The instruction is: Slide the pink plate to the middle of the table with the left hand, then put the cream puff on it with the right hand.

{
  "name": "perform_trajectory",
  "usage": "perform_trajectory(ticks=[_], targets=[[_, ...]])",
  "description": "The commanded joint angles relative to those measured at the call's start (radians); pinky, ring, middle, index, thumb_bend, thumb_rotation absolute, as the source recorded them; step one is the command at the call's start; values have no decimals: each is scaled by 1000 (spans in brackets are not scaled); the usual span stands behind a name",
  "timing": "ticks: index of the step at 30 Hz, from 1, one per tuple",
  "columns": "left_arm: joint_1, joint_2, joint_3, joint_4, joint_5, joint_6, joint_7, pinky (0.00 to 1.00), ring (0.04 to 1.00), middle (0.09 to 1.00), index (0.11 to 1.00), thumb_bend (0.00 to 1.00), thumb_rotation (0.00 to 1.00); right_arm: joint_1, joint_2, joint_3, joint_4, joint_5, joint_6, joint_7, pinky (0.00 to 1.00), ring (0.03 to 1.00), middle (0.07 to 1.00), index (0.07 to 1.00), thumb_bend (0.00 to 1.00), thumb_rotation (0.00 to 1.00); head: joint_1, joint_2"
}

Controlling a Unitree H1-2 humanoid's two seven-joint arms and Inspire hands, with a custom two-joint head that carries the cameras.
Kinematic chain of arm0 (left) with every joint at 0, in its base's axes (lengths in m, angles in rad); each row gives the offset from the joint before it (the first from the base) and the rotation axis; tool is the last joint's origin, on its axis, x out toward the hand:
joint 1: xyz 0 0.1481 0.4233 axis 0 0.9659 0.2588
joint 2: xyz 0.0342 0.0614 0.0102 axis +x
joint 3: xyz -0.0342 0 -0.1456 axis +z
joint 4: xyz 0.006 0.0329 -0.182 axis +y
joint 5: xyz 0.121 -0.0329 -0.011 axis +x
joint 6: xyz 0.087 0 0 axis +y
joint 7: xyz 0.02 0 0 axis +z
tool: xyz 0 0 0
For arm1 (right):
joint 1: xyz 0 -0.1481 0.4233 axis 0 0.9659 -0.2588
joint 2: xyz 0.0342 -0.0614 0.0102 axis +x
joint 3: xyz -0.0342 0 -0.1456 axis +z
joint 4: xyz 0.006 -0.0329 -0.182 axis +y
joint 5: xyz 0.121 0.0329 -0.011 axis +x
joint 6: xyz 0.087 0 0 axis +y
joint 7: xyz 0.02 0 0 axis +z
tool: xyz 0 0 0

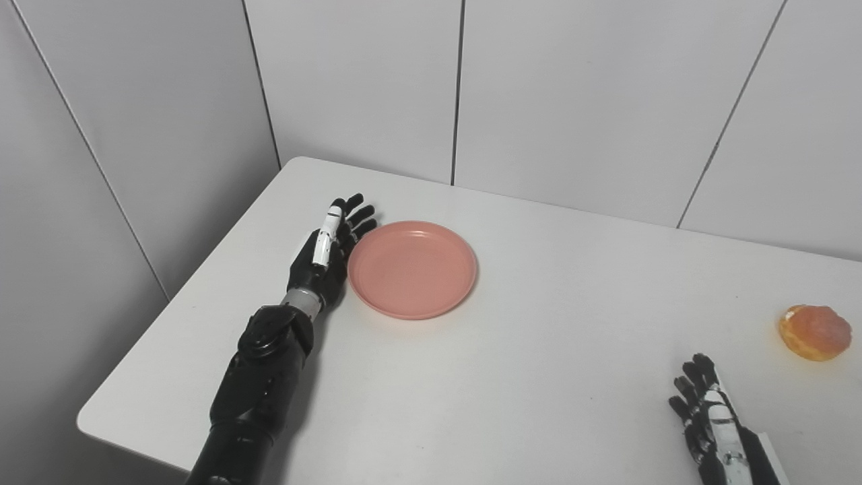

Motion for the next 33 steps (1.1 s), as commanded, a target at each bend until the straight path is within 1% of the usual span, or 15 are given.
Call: perform_trajectory(ticks=[1,6,13,18,22,25,28,30,33], targets=[[-3,-15,-5,-6,0,46,-1,931,909,909,900,364,1000,-19,5,-3,4,1,-39,1,1000,1000,1000,1000,125,1000,-14,-1],[7,-30,-20,-28,2,48,-18,941,911,908,900,393,1000,-22,12,-4,25,5,-64,6,1000,1000,1000,1000,125,1000,-55,7],[23,-51,-38,-57,11,56,-32,922,892,893,888,385,1000,-25,21,-3,45,-2,-85,0,1000,1000,1000,1000,168,1000,-90,18],[34,-65,-53,-82,13,60,-42,917,896,895,890,390,1000,-27,29,-1,51,-6,-90,-3,1000,1000,1000,1000,174,1000,-116,29],[51,-81,-62,-107,9,64,-44,919,898,896,890,384,1000,-26,33,3,50,-16,-87,-7,1000,1000,1000,1000,186,1000,-124,34],[64,-88,-72,-126,14,67,-47,914,891,888,881,397,1000,-26,35,3,49,-16,-86,-9,1000,1000,1000,1000,196,1000,-129,36],[79,-92,-83,-143,11,64,-64,899,887,887,879,406,1000,-26,37,3,49,-16,-85,-9,1000,1000,1000,1000,204,1000,-139,42],[89,-98,-91,-151,13,58,-72,892,884,887,881,405,1000,-27,38,4,48,-18,-88,-8,1000,1000,1000,1000,193,1000,-143,46],[108,-110,-99,-180,16,70,-69,889,879,884,880,410,1000,-27,37,6,49,-17,-93,-5,1000,1000,1000,1000,184,1000,-147,46]])
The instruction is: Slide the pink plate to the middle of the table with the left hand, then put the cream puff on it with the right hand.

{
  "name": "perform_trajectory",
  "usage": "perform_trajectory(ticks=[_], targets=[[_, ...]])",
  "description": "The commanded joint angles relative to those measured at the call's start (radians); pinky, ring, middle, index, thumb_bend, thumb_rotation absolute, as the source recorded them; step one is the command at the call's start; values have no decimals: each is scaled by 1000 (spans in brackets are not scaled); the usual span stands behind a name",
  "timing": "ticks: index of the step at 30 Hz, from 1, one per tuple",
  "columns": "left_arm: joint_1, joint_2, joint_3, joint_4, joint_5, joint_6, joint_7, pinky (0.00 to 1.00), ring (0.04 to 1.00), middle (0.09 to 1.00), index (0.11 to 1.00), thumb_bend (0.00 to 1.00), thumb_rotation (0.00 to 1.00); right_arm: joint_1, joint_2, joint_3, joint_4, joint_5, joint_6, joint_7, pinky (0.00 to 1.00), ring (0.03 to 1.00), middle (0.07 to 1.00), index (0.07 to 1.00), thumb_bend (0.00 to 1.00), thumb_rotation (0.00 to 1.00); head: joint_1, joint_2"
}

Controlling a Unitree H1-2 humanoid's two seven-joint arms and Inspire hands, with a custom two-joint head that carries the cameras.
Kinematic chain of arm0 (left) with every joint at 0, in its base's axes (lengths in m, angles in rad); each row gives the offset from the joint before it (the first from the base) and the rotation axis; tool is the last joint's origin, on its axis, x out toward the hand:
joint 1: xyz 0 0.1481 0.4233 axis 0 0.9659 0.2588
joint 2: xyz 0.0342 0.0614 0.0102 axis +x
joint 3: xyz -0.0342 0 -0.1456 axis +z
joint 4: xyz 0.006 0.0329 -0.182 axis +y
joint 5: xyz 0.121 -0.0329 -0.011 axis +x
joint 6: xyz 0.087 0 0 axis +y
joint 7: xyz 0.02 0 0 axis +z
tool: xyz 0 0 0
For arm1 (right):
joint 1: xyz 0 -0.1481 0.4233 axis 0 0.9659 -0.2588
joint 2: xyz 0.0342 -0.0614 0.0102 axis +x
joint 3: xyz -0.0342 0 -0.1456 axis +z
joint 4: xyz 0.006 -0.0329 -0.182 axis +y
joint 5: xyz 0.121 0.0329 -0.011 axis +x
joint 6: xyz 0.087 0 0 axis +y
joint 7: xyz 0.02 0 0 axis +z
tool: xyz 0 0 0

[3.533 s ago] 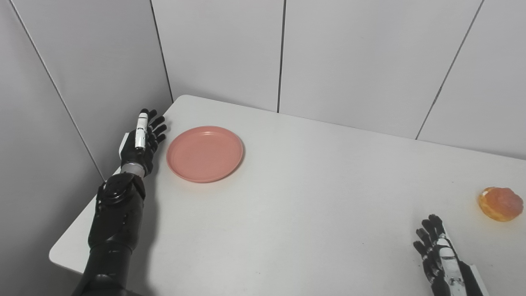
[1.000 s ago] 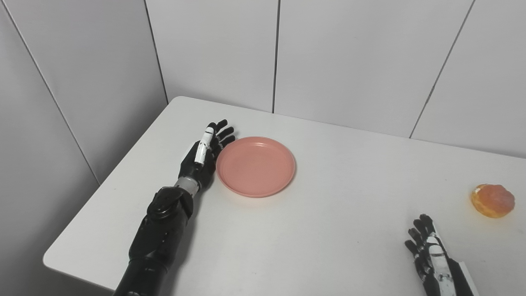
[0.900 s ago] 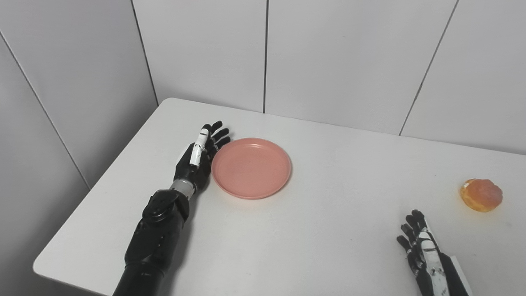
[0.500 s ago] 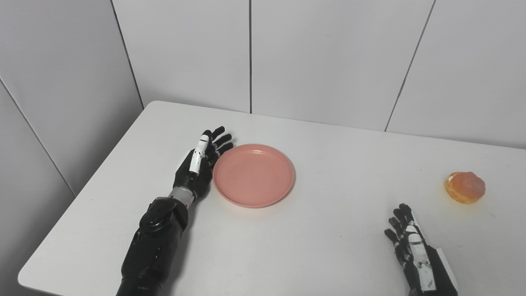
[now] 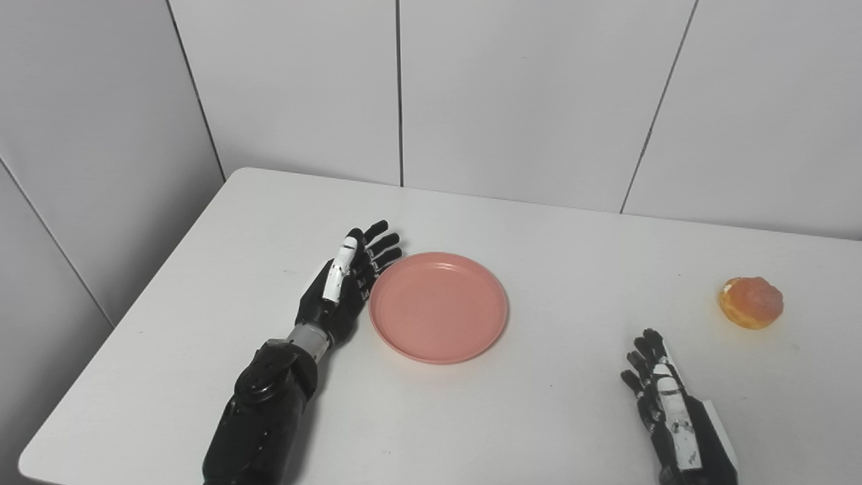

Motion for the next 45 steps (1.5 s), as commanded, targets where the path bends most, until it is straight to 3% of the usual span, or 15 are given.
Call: perform_trajectory(ticks=[1,25,45], targets=[[26,-13,-15,-21,9,26,-6,891,878,882,877,412,1000,-12,8,5,-11,-1,-20,1,1000,1000,1000,1000,186,1000,1,2],[200,-99,-107,-351,43,156,47,904,894,887,880,423,1000,-20,28,13,-19,-39,-12,-23,1000,990,1000,1000,198,1000,-58,52],[222,-108,-105,-338,101,107,58,935,915,912,899,417,1000,-20,37,13,-28,-41,3,-34,1000,986,997,997,213,1000,-90,75]])
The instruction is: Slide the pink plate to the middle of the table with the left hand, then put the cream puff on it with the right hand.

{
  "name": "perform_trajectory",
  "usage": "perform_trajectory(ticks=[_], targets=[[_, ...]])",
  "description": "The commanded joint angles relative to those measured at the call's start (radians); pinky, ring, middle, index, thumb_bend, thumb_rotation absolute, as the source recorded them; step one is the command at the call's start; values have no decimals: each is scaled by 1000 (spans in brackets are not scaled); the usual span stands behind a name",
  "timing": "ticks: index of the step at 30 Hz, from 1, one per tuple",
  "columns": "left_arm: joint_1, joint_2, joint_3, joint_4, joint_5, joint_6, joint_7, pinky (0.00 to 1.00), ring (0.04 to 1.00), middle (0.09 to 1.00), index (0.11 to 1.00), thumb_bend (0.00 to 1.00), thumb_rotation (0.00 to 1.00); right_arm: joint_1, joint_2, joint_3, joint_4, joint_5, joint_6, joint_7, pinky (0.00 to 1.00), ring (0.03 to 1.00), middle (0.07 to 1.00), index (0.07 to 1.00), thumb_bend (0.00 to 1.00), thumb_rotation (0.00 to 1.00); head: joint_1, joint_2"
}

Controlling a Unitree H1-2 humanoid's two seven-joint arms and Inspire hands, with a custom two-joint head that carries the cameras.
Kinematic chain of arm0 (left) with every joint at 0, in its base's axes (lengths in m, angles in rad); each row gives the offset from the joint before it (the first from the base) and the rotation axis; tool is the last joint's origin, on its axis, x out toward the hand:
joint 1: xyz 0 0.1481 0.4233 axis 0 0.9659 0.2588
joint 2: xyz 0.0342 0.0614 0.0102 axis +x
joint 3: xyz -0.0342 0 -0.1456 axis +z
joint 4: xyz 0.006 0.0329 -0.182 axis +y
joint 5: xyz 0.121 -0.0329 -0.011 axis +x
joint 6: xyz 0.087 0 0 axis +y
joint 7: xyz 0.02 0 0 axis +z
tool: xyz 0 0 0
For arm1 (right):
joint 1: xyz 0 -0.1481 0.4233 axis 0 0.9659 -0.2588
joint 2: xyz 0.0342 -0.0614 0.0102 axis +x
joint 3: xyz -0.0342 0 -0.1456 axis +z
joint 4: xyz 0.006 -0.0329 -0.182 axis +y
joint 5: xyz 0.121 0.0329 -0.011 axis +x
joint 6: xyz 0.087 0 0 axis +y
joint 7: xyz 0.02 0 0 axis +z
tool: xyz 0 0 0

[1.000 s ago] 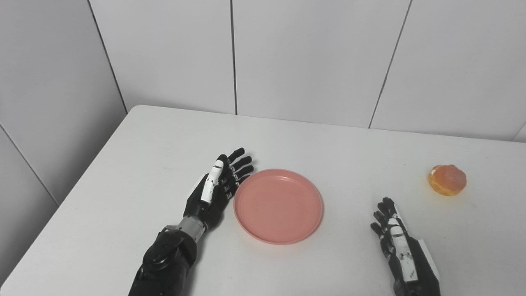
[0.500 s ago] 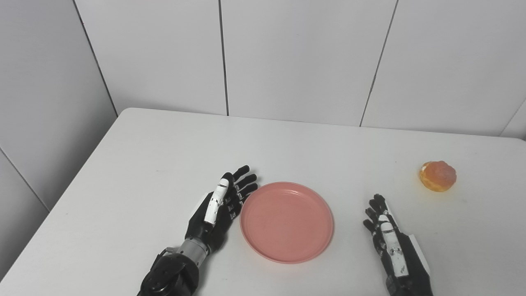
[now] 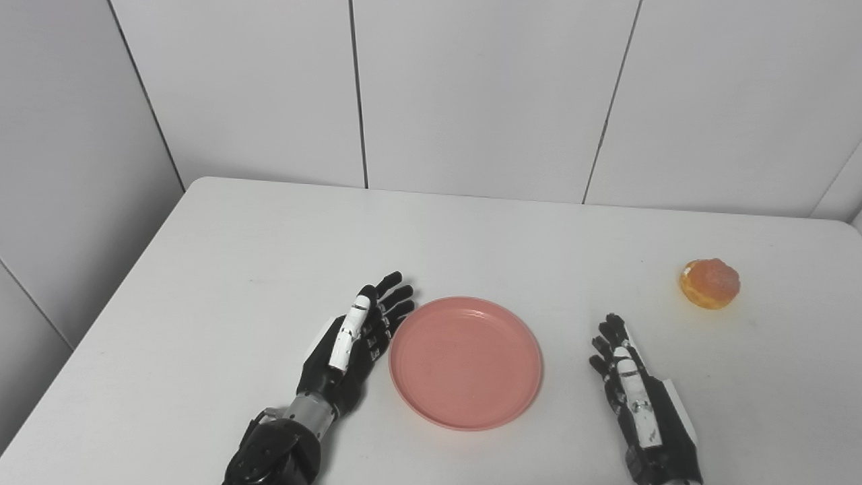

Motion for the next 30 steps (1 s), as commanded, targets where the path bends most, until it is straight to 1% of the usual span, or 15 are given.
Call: perform_trajectory(ticks=[1,6,10,12,16,19,20,21,23,26,28,30], targets=[[5,-4,-2,4,14,-13,9,935,915,912,900,416,1000,-16,5,2,-28,3,3,0,1000,986,997,996,212,1000,-3,2],[9,-3,-1,13,22,-47,3,951,916,911,906,429,1000,-15,4,3,-34,-1,14,-4,1000,988,998,997,202,1000,-19,6],[11,-11,11,19,21,-77,8,964,921,916,908,432,1000,-14,4,3,-38,-5,15,-7,1000,986,996,994,215,1000,-34,7],[14,-10,16,17,21,-90,6,955,920,914,904,420,1000,-15,3,4,-42,-4,12,-5,1000,987,999,997,215,1000,-40,7],[28,-8,19,18,33,-118,7,951,920,915,902,432,1000,-12,3,6,-55,-4,14,-4,1000,990,1000,997,217,1000,-43,4],[38,-5,22,24,39,-140,7,951,917,913,905,442,1000,-11,4,9,-79,-7,14,-5,1000,989,1000,998,235,1000,-64,1],[42,-5,24,26,37,-146,8,948,915,912,903,443,1000,-14,3,8,-89,-4,8,-4,1000,990,1000,1000,225,1000,-64,1],[46,-4,27,27,32,-149,7,948,915,911,903,443,1000,-16,2,9,-98,-2,1,-1,1000,990,1000,1000,222,1000,-82,-3],[52,-2,31,31,29,-162,4,953,920,916,907,443,1000,-25,-13,14,-123,-54,5,-13,990,981,998,1000,212,1000,-88,-5],[59,-4,35,52,35,-202,4,964,930,928,918,447,1000,-47,-38,7,-164,-121,24,-29,996,982,993,985,255,1000,-106,-13],[63,-6,36,62,39,-225,6,977,937,933,928,440,1000,-63,-48,-4,-184,-140,36,-34,1000,980,989,974,249,1000,-115,-16],[72,-8,35,58,45,-233,13,981,940,937,932,435,1000,-83,-63,-20,-203,-140,58,-33,1000,989,998,990,261,1000,-128,-19]])
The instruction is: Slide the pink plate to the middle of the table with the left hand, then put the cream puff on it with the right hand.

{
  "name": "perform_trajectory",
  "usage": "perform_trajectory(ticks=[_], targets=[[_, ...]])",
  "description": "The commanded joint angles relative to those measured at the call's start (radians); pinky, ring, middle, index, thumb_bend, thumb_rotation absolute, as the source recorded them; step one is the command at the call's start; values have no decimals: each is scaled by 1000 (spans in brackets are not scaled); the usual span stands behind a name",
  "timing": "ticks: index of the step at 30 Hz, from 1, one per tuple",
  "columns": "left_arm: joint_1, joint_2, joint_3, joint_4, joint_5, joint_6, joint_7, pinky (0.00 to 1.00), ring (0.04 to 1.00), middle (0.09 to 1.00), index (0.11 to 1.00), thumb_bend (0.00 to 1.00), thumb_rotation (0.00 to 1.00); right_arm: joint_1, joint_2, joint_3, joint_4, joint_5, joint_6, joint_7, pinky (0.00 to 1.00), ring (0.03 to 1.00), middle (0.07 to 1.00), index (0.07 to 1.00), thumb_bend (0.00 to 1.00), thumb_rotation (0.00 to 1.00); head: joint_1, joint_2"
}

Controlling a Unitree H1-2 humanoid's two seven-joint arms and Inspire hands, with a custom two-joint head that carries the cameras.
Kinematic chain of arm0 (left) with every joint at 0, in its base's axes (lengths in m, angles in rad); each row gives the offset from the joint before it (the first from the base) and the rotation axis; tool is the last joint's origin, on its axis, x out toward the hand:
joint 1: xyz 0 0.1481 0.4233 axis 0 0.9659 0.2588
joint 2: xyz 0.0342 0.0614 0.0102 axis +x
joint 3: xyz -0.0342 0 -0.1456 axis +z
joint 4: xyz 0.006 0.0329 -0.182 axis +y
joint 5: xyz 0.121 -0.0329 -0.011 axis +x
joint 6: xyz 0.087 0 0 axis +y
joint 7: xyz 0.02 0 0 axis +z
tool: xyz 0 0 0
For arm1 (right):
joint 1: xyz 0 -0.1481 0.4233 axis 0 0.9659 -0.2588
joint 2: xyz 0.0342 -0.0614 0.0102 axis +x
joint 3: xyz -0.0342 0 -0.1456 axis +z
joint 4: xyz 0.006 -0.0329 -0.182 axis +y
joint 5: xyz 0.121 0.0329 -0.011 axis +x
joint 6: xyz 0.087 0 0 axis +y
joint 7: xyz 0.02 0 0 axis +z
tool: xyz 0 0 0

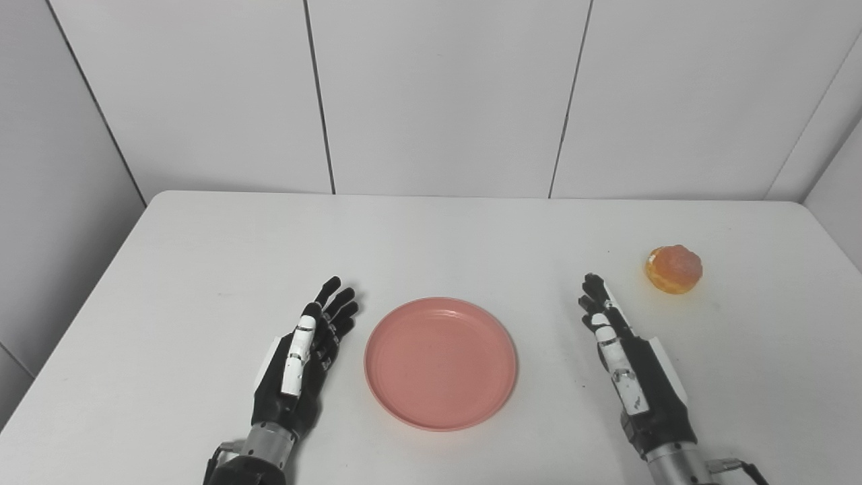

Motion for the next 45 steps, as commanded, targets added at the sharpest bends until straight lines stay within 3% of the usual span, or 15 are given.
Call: perform_trajectory(ticks=[1,7,12,19,23,25,30,35,42,45], targets=[[20,-1,3,-2,13,-6,16,980,940,938,932,435,1000,-35,-7,-11,-45,0,18,-7,1000,990,999,992,262,1000,-1,-1],[52,9,11,-10,3,-17,9,994,959,952,951,408,1000,-68,-26,-36,-59,-37,45,-18,976,957,975,981,326,1000,-52,-13],[68,13,10,-2,16,-36,8,979,958,949,947,392,1000,-96,-53,-57,-41,-48,25,-14,999,967,977,989,364,1000,-86,-35],[73,15,9,13,4,-33,1,975,947,938,944,382,1000,-145,-113,-89,-25,-111,38,-29,998,961,977,991,516,1000,-118,-56],[72,23,11,39,1,-52,-10,976,941,933,938,375,1000,-175,-155,-104,-8,-143,48,-27,1000,976,988,993,527,1000,-145,-67],[71,25,12,50,-1,-54,-14,975,941,933,936,385,1000,-194,-186,-97,3,-198,55,-29,957,964,980,971,484,999,-153,-71],[68,31,15,83,-11,-82,-32,969,946,940,940,383,1000,-232,-249,-69,27,-305,88,-6,902,942,974,970,444,934,-175,-82],[66,35,21,104,-22,-96,-39,955,937,933,931,402,1000,-266,-277,-62,42,-350,166,20,850,927,958,934,557,784,-184,-86],[63,48,29,137,-45,-114,-65,936,926,925,930,428,1000,-316,-306,-41,99,-420,178,21,849,917,939,928,708,652,-212,-93],[62,54,32,154,-57,-126,-75,918,915,918,924,436,1000,-337,-312,-42,127,-445,196,14,776,883,932,934,811,559,-221,-94]])
